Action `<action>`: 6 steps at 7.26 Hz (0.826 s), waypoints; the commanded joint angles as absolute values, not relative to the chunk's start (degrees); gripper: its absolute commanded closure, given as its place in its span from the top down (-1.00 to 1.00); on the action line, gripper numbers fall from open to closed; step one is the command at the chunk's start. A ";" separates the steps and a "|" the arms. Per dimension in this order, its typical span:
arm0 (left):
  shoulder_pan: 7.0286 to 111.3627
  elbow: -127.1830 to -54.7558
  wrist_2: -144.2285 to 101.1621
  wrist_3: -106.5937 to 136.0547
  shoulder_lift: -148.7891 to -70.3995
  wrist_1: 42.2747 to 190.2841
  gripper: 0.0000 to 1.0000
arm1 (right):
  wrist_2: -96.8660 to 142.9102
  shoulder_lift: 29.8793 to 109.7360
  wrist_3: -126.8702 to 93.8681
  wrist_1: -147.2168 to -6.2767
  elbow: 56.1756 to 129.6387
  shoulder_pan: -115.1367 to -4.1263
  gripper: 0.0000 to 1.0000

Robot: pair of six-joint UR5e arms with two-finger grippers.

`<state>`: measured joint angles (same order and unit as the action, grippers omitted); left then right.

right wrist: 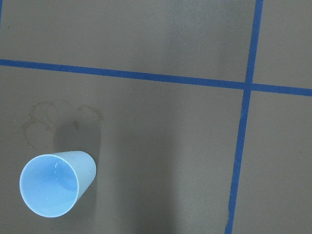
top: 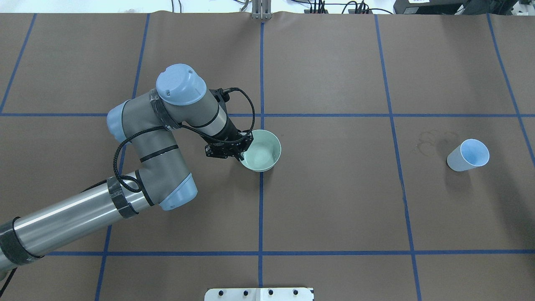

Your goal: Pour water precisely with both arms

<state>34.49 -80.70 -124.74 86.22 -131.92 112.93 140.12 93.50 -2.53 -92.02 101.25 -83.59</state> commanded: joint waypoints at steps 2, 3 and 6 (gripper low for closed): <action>34.45 -80.51 -124.80 86.13 -132.19 112.94 -1.00 | 140.27 93.60 -2.55 -92.02 101.34 -83.58 1.00; 34.45 -80.51 -124.80 86.13 -132.10 112.94 -1.00 | 140.27 93.60 -2.46 -92.02 101.34 -83.58 1.00; 34.19 -80.42 -124.72 86.22 -132.10 113.11 -0.70 | 140.27 93.60 -2.46 -92.02 101.34 -83.58 1.00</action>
